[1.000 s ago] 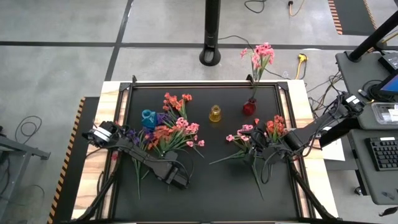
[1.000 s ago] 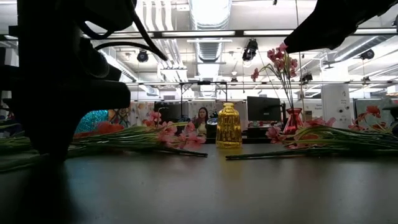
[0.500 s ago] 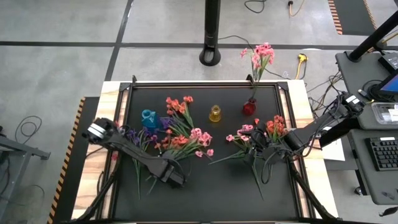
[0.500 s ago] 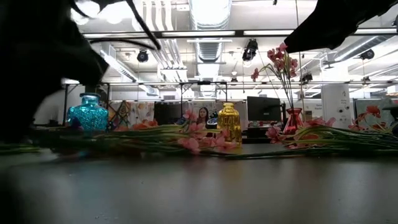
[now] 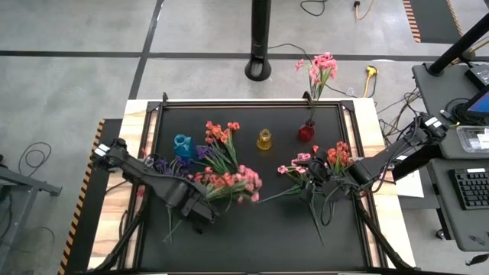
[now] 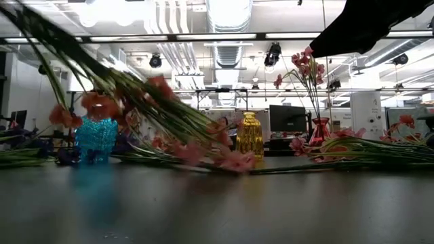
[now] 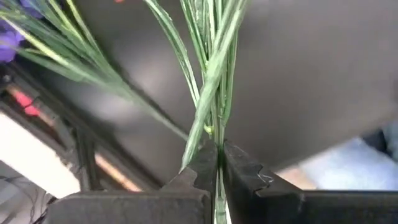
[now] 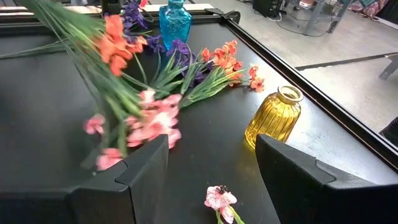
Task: Sort flowers into vase by color
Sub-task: Put the bottom left orange flowers into the yellow flower vase
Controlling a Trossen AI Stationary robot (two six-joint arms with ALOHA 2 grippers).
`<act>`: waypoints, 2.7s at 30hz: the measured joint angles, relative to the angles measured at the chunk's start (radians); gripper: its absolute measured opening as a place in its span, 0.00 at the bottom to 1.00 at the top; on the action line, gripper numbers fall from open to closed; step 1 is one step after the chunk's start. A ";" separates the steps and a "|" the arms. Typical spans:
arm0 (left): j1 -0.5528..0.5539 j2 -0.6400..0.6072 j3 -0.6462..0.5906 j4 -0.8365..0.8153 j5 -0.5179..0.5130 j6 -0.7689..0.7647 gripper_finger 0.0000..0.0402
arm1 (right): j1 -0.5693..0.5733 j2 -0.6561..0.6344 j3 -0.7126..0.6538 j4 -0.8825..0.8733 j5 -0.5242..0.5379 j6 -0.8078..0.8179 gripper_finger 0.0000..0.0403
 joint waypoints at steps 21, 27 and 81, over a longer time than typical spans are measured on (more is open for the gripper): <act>0.003 -0.043 -0.124 -0.024 0.242 -0.140 0.00 | 0.000 0.000 0.000 0.013 0.000 -0.011 0.58; -0.018 -0.041 -0.274 -0.013 0.485 -0.057 0.00 | 0.000 0.001 0.000 0.015 0.001 -0.019 0.58; 0.184 -0.209 -0.391 1.515 -0.517 1.522 0.00 | 0.037 0.004 -0.037 0.198 -0.030 -0.100 0.58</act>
